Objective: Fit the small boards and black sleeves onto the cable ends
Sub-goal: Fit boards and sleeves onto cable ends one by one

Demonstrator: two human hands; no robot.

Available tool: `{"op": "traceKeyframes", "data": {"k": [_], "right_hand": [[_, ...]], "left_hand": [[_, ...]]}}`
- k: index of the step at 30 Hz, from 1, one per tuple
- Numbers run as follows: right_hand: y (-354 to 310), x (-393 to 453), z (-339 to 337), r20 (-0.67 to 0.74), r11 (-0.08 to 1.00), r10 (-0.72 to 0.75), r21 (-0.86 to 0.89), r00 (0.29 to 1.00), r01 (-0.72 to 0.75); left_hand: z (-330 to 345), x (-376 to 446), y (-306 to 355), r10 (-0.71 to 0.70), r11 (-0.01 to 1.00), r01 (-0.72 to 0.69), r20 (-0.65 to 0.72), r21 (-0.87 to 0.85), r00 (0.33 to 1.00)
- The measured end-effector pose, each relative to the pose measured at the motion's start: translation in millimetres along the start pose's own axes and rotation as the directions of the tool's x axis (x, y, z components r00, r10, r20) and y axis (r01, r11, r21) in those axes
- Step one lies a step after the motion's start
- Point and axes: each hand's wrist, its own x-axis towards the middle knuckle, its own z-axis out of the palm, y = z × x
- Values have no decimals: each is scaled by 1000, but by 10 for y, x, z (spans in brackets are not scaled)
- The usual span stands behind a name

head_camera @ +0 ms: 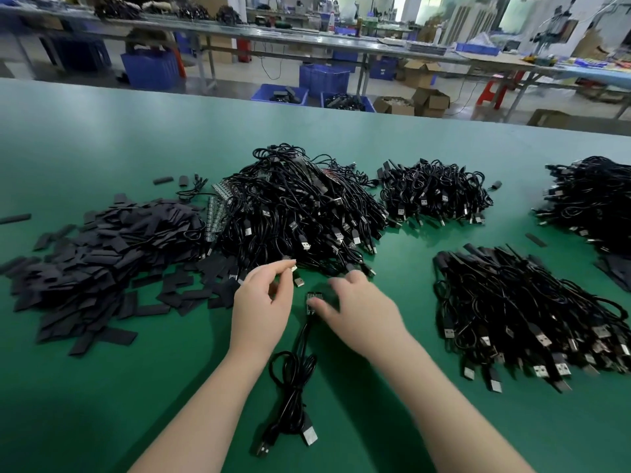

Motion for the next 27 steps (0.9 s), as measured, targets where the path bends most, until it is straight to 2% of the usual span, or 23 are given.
{"op": "traceKeyframes", "data": {"k": [2,5,9,11,15,20,23,27], "right_hand": [[-63,62,161,-47,999,-26,32,999,28],[-36,98,258,-98,938,-37,341,994,69],[34,17,303,-256,671,80,728,963,138],[69,-3,310,-276,543,147,825,950,156],[93,-12,297,-263,372,207,912,942,172],[71,-7,280,-236,370,232,919,944,138],[52,-30,276,-255,382,234,911,938,153],[37,-37,281,-309,445,228,877,923,184]], "left_hand": [[2,4,-3,-12,1000,11,38,3,999],[10,-5,15,-3,1000,2,91,10,996],[16,-6,6,-30,999,22,171,48,985],[30,-2,8,-20,999,13,192,41,981],[62,-9,14,9,999,-19,207,46,978],[58,-17,37,4,1000,0,232,-18,973],[65,-28,60,6,999,1,194,-35,981],[71,-38,78,11,999,-4,173,-37,985]]}}
